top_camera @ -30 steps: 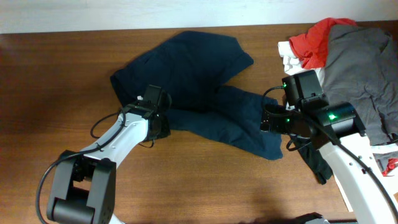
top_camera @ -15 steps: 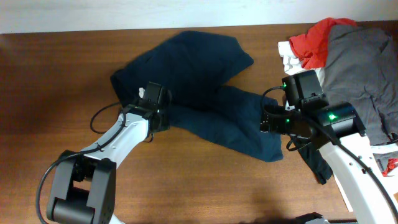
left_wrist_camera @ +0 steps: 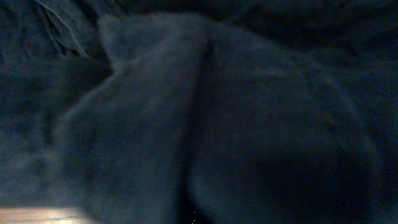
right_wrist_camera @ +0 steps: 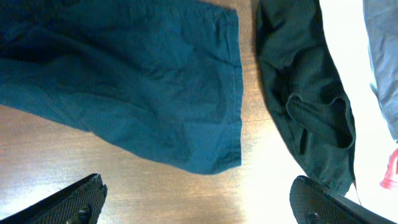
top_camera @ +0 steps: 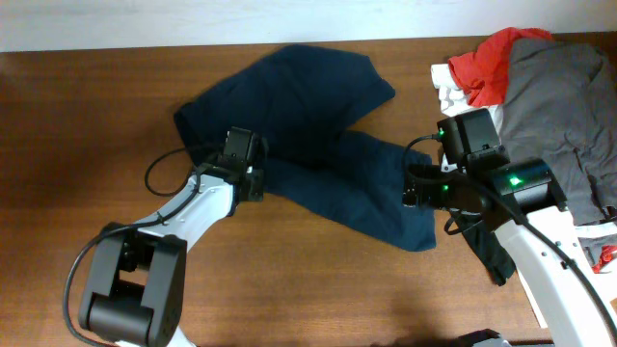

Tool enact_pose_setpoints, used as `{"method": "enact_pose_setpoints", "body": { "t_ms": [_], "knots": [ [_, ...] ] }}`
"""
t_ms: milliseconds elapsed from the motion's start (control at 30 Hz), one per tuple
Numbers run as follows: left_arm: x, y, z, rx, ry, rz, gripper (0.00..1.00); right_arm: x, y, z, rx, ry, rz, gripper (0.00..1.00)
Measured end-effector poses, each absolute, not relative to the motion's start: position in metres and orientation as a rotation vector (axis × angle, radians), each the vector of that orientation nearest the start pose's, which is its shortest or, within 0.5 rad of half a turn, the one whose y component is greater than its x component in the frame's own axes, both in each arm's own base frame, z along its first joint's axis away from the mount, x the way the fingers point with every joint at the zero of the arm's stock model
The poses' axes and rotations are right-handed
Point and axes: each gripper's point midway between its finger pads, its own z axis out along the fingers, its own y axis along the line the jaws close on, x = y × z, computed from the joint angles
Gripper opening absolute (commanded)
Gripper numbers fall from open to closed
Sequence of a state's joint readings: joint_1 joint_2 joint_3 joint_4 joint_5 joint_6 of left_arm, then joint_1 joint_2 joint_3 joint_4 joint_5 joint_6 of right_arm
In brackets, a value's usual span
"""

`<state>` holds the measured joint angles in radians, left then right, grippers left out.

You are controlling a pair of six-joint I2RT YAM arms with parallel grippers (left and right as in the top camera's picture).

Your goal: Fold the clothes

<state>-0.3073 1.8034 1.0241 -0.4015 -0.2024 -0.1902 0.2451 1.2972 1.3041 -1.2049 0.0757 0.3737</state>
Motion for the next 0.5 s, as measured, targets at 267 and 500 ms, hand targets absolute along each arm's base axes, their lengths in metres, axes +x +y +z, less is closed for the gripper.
{"method": "enact_pose_setpoints", "body": {
  "t_ms": [267, 500],
  "knots": [
    [0.341, -0.082, 0.043, 0.111, 2.883, 0.116, 0.00, 0.252, 0.058, 0.180, 0.182, 2.883, 0.078, 0.98],
    [0.297, -0.095, 0.102, 0.077, 2.946, -0.093, 0.00, 0.229, 0.063, 0.136, 0.284, 3.001, 0.118, 0.98]
  ]
}}
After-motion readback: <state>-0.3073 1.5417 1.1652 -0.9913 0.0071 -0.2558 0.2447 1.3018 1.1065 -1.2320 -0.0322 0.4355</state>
